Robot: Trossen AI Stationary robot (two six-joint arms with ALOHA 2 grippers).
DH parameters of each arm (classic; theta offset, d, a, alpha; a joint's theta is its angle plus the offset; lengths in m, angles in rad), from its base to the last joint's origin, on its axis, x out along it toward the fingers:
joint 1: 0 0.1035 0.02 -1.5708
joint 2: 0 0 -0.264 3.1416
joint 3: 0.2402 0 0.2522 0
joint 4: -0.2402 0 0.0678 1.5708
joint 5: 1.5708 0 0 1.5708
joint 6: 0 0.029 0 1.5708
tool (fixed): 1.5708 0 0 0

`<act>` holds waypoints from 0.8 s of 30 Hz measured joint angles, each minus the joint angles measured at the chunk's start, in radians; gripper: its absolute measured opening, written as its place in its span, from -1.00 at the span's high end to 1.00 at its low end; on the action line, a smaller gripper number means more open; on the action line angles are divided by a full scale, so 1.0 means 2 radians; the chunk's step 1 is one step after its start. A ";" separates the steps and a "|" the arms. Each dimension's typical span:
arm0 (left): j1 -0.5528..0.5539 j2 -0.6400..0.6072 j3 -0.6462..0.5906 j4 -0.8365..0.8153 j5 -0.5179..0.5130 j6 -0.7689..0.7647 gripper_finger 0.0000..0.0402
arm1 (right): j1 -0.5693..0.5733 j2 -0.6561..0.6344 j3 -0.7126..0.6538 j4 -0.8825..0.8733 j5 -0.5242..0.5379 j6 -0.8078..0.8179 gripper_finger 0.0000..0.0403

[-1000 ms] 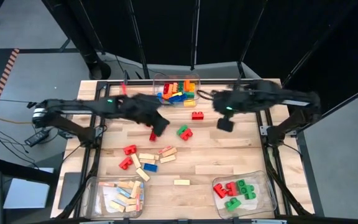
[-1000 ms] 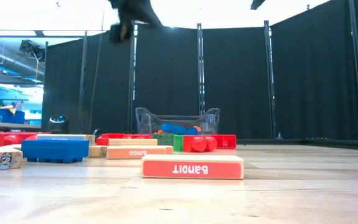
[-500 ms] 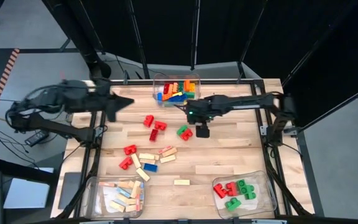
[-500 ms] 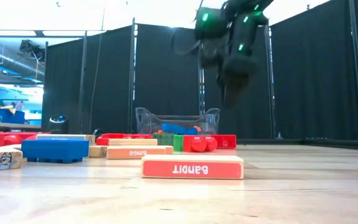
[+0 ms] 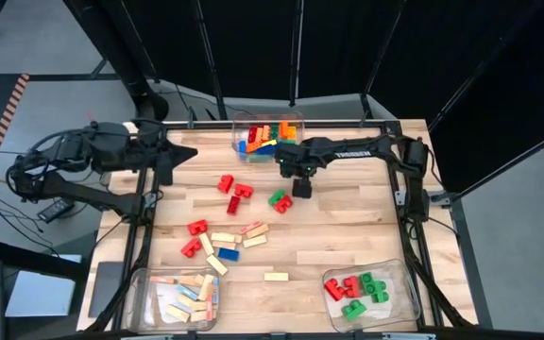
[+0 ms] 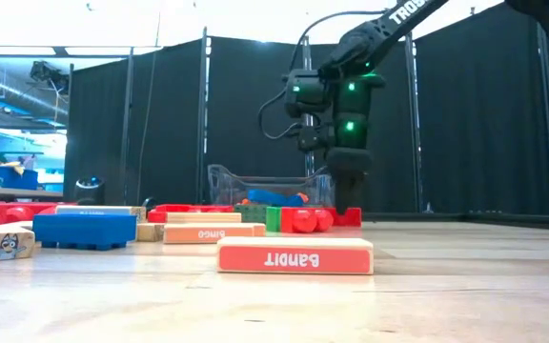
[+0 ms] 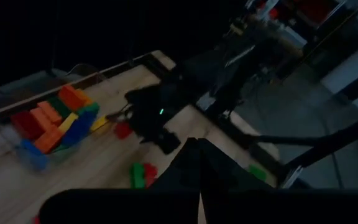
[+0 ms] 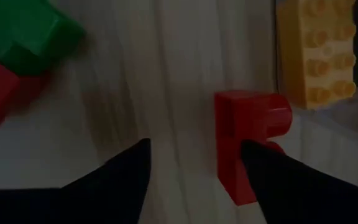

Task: Sort blocks by size
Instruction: Put the 2-stud red game piece into the bottom right transparent bin

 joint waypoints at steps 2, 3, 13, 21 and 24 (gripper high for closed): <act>0.000 0.001 -0.001 -0.007 0.000 0.000 1.00 | 0.005 -0.011 -0.002 -0.015 -0.036 0.027 -0.15; 0.000 0.001 -0.001 -0.009 0.001 0.000 1.00 | 0.010 -0.017 -0.004 -0.018 -0.064 0.040 -0.09; 0.000 0.000 -0.001 -0.014 0.006 0.013 1.00 | 0.073 -0.055 -0.008 -0.025 -0.086 0.056 0.11; 0.000 0.000 -0.001 -0.020 0.006 0.018 0.99 | 0.077 -0.089 -0.007 -0.011 -0.061 -0.016 0.01; 0.000 0.000 -0.001 -0.020 0.006 0.018 0.99 | 0.076 -0.086 -0.005 0.002 -0.060 -0.091 -0.06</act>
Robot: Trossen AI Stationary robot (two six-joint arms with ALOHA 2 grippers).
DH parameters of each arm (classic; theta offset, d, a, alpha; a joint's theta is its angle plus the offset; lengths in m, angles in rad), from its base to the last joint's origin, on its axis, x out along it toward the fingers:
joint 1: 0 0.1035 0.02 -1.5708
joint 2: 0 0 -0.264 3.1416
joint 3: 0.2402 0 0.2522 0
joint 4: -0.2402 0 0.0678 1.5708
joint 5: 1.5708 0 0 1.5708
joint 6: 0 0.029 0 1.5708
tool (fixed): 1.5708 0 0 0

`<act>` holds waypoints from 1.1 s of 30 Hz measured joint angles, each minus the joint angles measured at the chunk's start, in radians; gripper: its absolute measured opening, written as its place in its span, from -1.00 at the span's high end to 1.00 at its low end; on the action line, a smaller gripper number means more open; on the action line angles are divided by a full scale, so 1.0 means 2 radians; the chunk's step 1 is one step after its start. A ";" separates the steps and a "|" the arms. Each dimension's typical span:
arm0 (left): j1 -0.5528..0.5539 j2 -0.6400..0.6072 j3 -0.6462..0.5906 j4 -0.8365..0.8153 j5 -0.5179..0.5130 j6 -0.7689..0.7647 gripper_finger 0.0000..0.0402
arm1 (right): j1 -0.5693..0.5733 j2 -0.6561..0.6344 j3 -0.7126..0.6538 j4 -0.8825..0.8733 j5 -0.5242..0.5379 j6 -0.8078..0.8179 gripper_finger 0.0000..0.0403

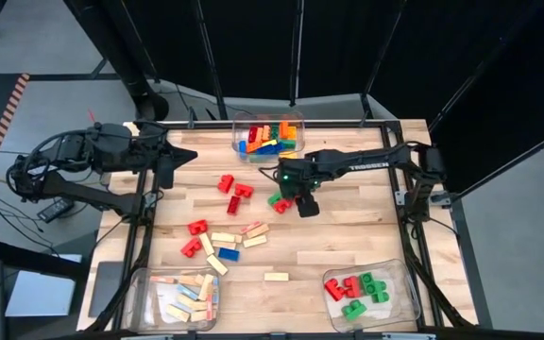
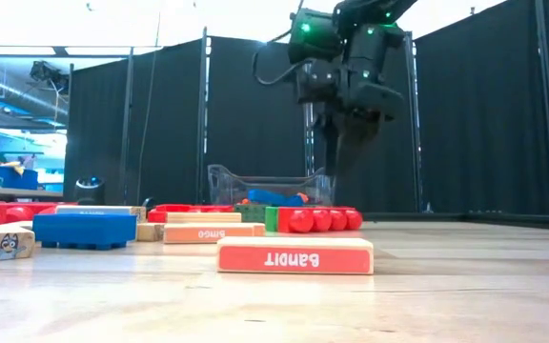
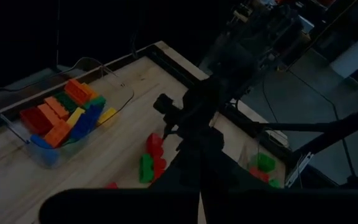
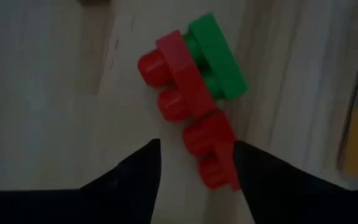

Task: Sort blocks by size
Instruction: Put the 2-stud red game piece into the bottom right transparent bin

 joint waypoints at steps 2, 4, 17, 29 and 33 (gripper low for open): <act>0.000 0.000 0.000 -0.001 0.000 0.000 0.99 | -0.001 0.016 -0.001 0.011 0.004 -0.027 -0.11; 0.000 0.000 0.000 -0.001 0.000 0.000 0.99 | -0.001 0.035 -0.003 0.015 0.018 -0.051 -0.16; 0.000 0.003 0.000 -0.013 0.000 -0.001 0.99 | 0.005 0.117 0.002 -0.007 0.048 -0.071 -0.06; 0.000 0.003 0.000 -0.024 0.000 0.015 0.99 | 0.039 0.002 -0.002 -0.047 0.056 0.088 0.12; 0.000 0.003 0.000 -0.023 0.000 0.031 0.99 | 0.073 -0.076 -0.003 -0.063 0.012 0.199 0.12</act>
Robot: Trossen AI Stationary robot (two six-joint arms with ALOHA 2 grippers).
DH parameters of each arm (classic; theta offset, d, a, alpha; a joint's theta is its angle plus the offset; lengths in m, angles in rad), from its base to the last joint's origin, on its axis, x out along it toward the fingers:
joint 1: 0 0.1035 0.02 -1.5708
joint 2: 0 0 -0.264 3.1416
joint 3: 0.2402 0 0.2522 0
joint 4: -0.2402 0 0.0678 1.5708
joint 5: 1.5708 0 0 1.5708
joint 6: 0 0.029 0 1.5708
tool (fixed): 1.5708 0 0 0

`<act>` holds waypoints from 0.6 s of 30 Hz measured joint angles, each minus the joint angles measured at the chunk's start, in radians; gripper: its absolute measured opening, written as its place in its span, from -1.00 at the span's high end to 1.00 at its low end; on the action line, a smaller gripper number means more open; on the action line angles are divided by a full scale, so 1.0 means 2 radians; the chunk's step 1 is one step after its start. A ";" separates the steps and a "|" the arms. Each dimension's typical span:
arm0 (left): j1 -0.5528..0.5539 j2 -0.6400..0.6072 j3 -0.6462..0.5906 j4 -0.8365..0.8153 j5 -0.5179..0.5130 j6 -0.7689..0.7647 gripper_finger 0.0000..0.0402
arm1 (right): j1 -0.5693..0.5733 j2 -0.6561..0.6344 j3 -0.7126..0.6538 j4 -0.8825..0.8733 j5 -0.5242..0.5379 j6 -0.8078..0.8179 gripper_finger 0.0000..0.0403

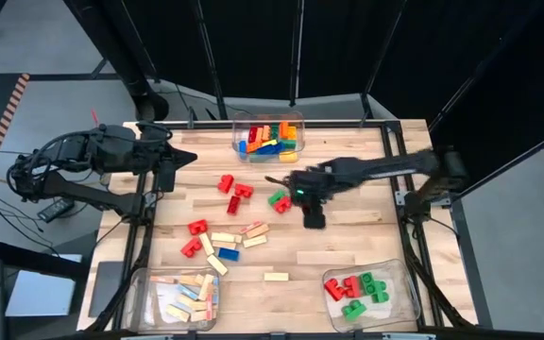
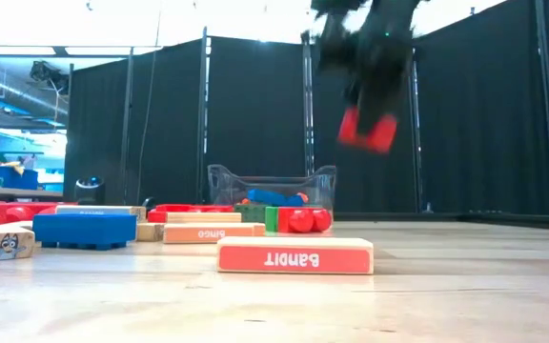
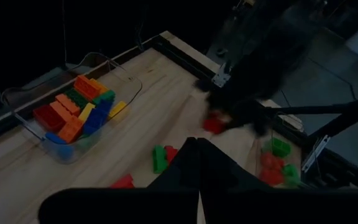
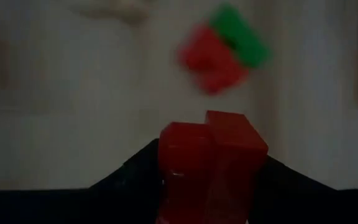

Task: Sort blocks by size
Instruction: Put the 2-stud red game piece into the bottom right transparent bin

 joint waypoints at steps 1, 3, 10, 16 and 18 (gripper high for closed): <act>0.000 0.000 0.000 0.000 0.000 0.005 0.99 | 0.014 -0.019 0.000 -0.002 -0.022 0.027 0.12; 0.000 0.000 0.000 0.000 0.000 0.009 0.99 | 0.049 -0.054 0.001 0.000 -0.062 0.081 0.12; 0.000 0.000 0.000 -0.013 0.000 0.019 0.97 | 0.207 -0.119 0.001 -0.011 -0.042 0.271 0.12; 0.000 0.000 0.000 -0.013 0.000 0.020 0.94 | 0.309 -0.101 0.001 -0.017 -0.034 0.387 0.12; 0.000 0.000 0.000 -0.013 0.000 0.020 0.94 | 0.329 -0.084 0.000 -0.018 -0.036 0.400 0.12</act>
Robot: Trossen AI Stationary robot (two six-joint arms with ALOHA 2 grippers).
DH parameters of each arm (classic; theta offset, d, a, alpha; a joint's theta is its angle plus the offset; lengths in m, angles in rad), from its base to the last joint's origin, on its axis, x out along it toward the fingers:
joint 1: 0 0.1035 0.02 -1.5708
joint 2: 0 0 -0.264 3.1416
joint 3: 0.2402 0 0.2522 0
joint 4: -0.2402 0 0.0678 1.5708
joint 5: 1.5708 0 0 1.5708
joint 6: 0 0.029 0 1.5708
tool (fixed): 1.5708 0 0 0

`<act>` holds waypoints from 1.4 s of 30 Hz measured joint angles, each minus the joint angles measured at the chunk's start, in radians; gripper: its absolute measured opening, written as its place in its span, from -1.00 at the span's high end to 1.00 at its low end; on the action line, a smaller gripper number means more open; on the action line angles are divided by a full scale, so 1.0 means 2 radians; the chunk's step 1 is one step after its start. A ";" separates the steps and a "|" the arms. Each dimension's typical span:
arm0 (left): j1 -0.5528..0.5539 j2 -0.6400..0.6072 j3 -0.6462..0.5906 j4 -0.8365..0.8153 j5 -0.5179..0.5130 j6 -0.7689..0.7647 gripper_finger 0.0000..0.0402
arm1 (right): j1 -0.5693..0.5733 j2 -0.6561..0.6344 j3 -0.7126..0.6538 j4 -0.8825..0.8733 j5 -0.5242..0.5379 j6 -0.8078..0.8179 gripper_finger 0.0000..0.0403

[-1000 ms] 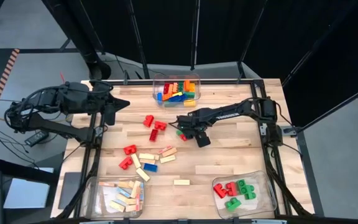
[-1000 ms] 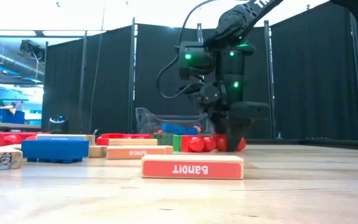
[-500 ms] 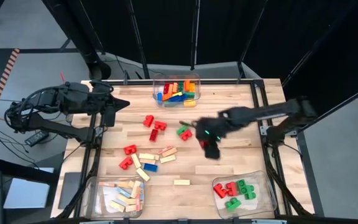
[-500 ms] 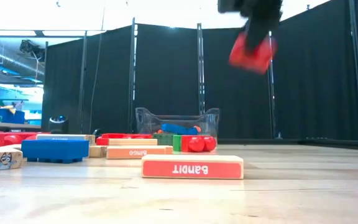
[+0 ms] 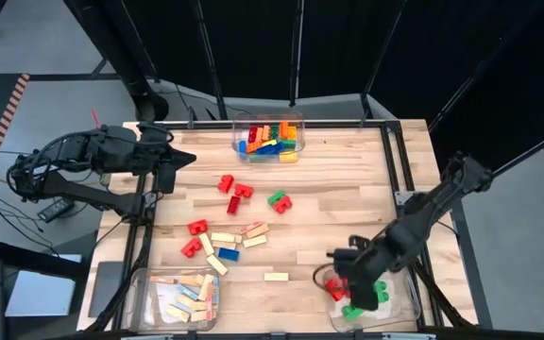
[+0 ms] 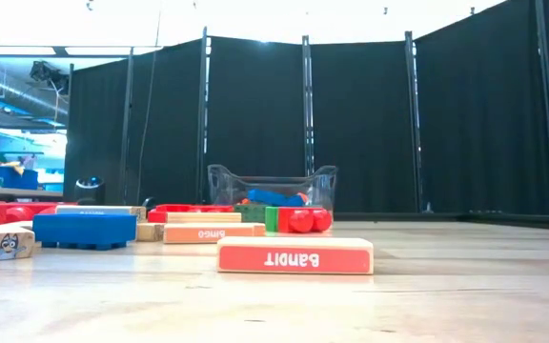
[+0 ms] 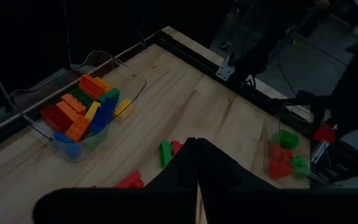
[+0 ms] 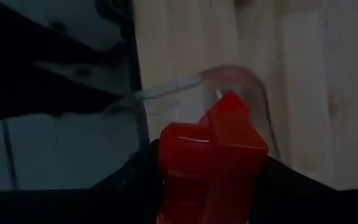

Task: Sort blocks by size
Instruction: Put the 2-stud red game piece into the bottom right transparent bin

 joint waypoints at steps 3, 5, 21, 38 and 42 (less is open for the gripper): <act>0.000 0.000 0.000 -0.003 0.000 0.000 0.94 | 0.017 0.027 0.000 -0.001 -0.017 0.016 -0.03; 0.000 0.000 0.000 -0.010 0.000 0.001 0.94 | 0.021 0.048 0.000 -0.007 -0.030 0.027 -0.30; 0.000 0.000 0.000 -0.010 0.000 0.002 0.93 | -0.114 0.068 0.064 -0.078 0.046 -0.200 -0.54; 0.000 0.000 0.000 -0.027 0.000 0.002 0.93 | -0.316 0.209 0.066 0.084 0.114 -0.633 -0.38; 0.000 0.000 0.000 -0.037 0.000 0.002 0.93 | -0.329 0.236 0.066 0.088 0.097 -0.676 -0.36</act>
